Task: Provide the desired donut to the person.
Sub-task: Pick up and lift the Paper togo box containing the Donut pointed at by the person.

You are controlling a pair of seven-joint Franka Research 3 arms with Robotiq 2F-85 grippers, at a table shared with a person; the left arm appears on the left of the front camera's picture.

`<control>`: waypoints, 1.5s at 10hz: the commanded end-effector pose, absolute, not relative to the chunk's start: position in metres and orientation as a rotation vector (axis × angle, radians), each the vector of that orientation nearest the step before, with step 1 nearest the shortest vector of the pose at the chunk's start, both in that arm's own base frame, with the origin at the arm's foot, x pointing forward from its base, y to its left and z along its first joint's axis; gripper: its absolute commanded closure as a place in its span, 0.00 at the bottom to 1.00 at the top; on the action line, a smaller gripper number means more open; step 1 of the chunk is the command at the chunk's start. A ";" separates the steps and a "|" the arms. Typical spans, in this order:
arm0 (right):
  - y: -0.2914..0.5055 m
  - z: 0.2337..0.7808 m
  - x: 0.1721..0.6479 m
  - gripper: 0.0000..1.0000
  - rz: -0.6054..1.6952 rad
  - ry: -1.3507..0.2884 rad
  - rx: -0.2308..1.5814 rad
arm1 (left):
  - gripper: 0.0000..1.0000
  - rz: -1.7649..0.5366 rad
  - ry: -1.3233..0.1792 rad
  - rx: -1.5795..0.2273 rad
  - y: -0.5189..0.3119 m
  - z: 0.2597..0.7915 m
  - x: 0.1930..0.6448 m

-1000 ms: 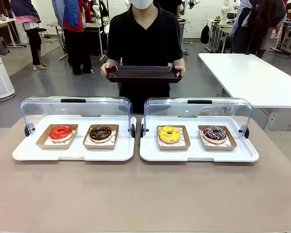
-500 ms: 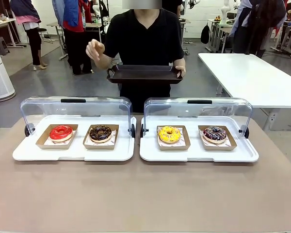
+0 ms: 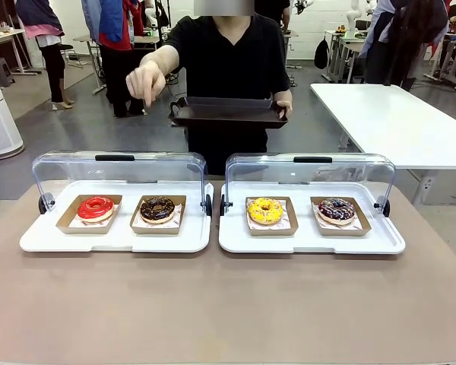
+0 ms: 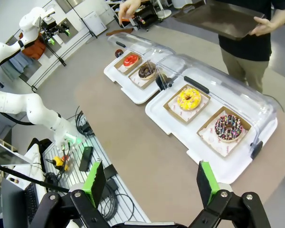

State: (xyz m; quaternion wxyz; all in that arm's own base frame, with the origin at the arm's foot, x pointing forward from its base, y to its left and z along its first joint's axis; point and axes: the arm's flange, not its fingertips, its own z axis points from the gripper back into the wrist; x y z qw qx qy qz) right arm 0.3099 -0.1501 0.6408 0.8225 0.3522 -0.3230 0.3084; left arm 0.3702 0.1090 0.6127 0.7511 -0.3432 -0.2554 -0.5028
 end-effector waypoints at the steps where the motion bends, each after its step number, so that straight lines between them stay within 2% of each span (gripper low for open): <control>1: -0.150 0.640 0.311 0.00 0.658 -0.687 0.757 | 0.00 -1.101 -0.562 -0.754 0.109 0.614 0.370; 12: -0.150 0.640 0.311 0.00 0.658 -0.687 0.757 | 0.00 -1.098 -0.558 -0.750 0.109 0.613 0.370; 14: -0.150 0.640 0.311 0.00 0.658 -0.687 0.757 | 0.00 -1.175 -0.486 -0.654 0.083 0.626 0.378; 15: -0.150 0.640 0.311 0.00 0.658 -0.687 0.757 | 0.00 -1.206 -0.390 -0.616 0.061 0.632 0.393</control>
